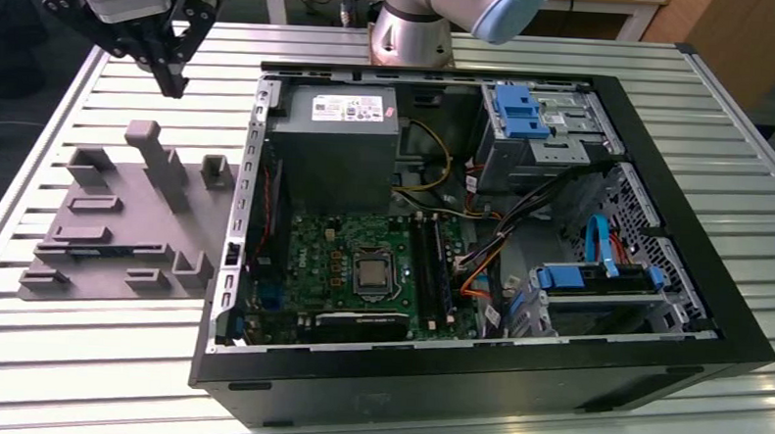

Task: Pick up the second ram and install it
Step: 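Reach for the second ram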

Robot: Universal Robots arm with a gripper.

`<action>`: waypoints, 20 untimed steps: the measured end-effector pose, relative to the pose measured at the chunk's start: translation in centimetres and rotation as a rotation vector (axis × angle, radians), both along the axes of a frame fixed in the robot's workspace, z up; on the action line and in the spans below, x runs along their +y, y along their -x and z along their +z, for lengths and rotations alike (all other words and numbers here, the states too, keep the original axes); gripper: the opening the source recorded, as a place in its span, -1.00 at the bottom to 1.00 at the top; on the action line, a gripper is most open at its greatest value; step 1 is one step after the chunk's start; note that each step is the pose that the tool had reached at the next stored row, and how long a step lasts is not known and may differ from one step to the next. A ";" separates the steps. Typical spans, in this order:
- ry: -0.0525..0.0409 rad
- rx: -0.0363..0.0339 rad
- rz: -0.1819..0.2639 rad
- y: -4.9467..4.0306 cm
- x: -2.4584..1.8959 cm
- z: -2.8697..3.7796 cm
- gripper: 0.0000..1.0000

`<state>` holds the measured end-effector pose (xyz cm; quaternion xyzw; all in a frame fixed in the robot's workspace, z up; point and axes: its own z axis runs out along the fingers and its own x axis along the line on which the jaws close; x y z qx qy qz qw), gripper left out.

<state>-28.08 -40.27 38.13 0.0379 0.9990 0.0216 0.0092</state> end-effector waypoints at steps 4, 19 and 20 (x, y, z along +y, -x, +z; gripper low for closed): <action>0.0000 0.0001 0.000 0.11 0.00 -0.03 -0.79; 0.0000 0.0000 0.000 0.56 0.00 -0.10 -0.79; 0.0000 0.0000 0.000 0.60 0.00 -0.11 -0.79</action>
